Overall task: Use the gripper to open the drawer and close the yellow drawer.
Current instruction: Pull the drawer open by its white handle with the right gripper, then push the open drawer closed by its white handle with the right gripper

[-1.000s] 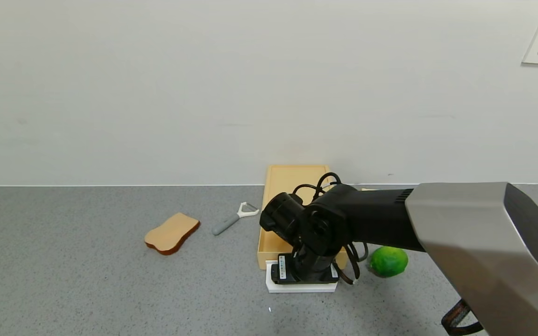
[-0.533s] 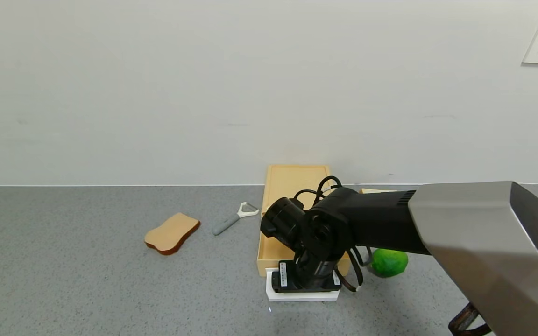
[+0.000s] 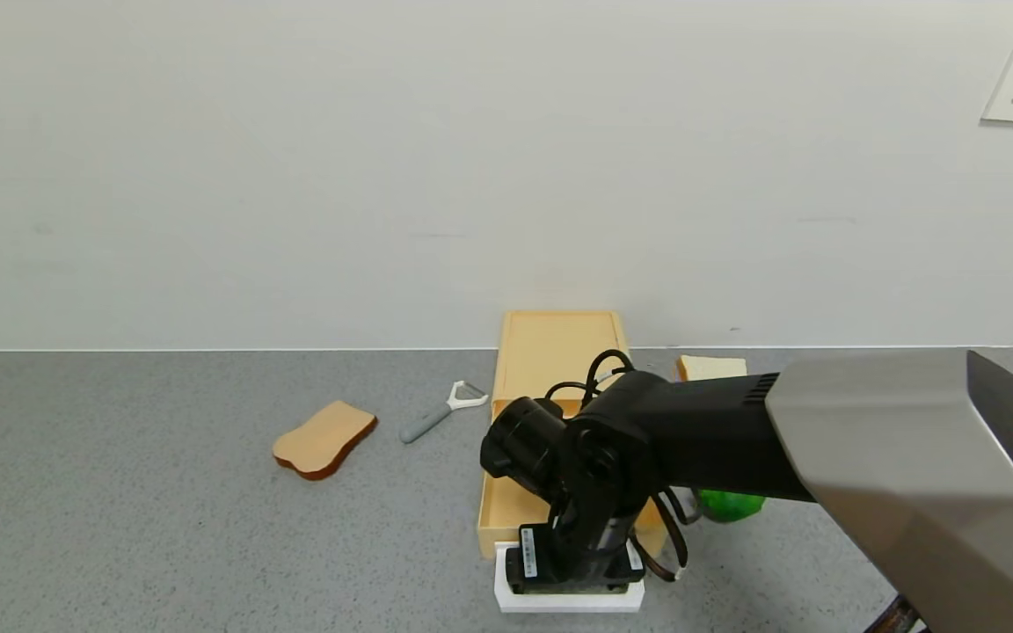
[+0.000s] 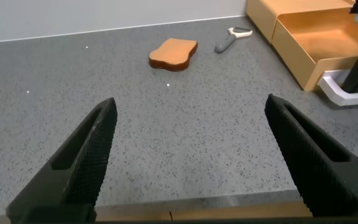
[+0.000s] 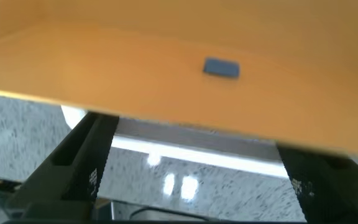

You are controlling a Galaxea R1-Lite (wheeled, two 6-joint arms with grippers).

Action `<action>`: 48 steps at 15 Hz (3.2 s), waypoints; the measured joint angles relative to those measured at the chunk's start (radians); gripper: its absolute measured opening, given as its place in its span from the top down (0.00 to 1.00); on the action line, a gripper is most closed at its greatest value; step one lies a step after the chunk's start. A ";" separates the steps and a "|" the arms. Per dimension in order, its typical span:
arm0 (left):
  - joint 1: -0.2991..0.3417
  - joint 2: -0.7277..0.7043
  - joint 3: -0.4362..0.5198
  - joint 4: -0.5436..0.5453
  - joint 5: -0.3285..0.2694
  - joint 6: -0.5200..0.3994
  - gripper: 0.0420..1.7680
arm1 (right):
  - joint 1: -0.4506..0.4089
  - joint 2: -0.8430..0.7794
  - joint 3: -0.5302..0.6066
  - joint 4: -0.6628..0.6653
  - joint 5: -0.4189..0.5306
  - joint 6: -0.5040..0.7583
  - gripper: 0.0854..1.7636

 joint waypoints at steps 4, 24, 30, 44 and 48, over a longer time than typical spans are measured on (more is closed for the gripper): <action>0.000 0.000 0.000 0.000 0.000 0.000 0.03 | 0.001 -0.011 0.000 -0.007 0.000 0.000 0.03; 0.000 0.000 0.000 0.000 0.000 0.000 0.03 | -0.016 -0.296 0.020 0.065 -0.026 -0.142 0.03; 0.000 0.000 0.000 0.000 0.000 0.000 0.03 | -0.122 -0.494 0.151 0.013 0.051 -0.357 0.03; 0.000 0.000 0.000 0.000 0.000 0.000 0.03 | -0.585 -0.951 0.619 -0.160 0.377 -0.753 0.03; 0.000 0.000 0.000 0.000 0.000 0.000 0.03 | -0.703 -1.017 0.679 -0.163 0.463 -0.785 0.03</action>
